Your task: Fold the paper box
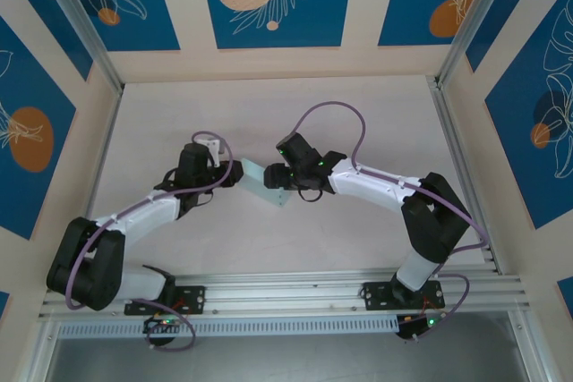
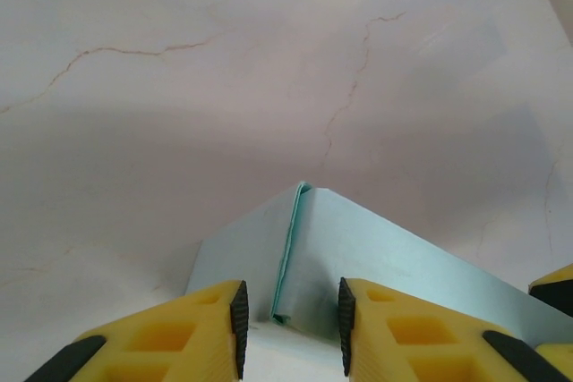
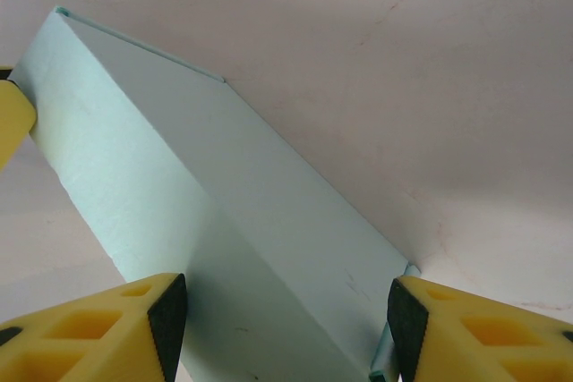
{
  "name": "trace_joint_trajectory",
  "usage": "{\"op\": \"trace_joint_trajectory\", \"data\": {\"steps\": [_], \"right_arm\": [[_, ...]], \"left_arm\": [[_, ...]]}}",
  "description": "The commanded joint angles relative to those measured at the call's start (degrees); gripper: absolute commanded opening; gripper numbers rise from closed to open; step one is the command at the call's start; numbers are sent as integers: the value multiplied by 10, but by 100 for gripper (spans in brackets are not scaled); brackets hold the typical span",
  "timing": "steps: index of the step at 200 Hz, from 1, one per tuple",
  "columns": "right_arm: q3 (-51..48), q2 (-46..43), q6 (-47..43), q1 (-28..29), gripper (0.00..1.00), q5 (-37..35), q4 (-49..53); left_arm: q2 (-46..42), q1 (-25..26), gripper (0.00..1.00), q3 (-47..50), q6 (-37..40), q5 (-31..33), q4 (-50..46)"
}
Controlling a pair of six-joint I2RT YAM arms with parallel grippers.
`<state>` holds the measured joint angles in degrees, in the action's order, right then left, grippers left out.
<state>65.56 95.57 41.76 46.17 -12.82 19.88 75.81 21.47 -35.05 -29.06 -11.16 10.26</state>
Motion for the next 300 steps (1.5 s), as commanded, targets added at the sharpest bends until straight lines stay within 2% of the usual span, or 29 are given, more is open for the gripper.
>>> {"op": "trace_joint_trajectory", "data": {"steps": [1, 38, 74, 120, 143, 160, 183, 202, 215, 231, 250, 277, 300], "right_arm": [[-29, 41, -16, 8, 62, -12, 87], [-41, 25, -46, 35, 62, -42, 83], [-51, 6, -54, 67, 62, -89, 95], [-70, -31, -35, 85, 63, -117, 119], [-78, -54, -21, 91, 66, -128, 137], [-77, -71, -1, 94, 72, -137, 162], [-75, -86, 51, 100, 79, -153, 195], [-75, -91, 87, 106, 89, -162, 210], [-79, -91, 95, 113, 100, -152, 193], [-84, -81, 96, 121, 100, -117, 151], [-80, -48, 101, 125, 100, -79, 111], [-61, 3, 104, 130, 100, -69, 98], [-50, 36, 97, 125, 98, -70, 104]], "left_arm": [[-7, -9, 32, 32, -10, 10, -34], [-77, -9, 32, 101, -56, 28, -12], [-181, -8, 33, 174, -109, 46, -19], [-313, -6, 41, 181, -114, 55, -111], [-338, -6, 48, 164, -93, 66, -143], [-298, -5, 57, 142, -69, 33, -122], [-197, 6, 70, 92, -26, 5, -63], [-94, 8, 73, 21, 25, 8, -46], [-21, 9, 73, -33, 52, -2, -32], [59, 9, 72, -96, 69, -24, -20], [139, 10, 64, -157, 70, -51, -5], [234, 13, 61, -223, 73, -86, -14], [283, 14, 55, -246, 67, -104, -9]]}}
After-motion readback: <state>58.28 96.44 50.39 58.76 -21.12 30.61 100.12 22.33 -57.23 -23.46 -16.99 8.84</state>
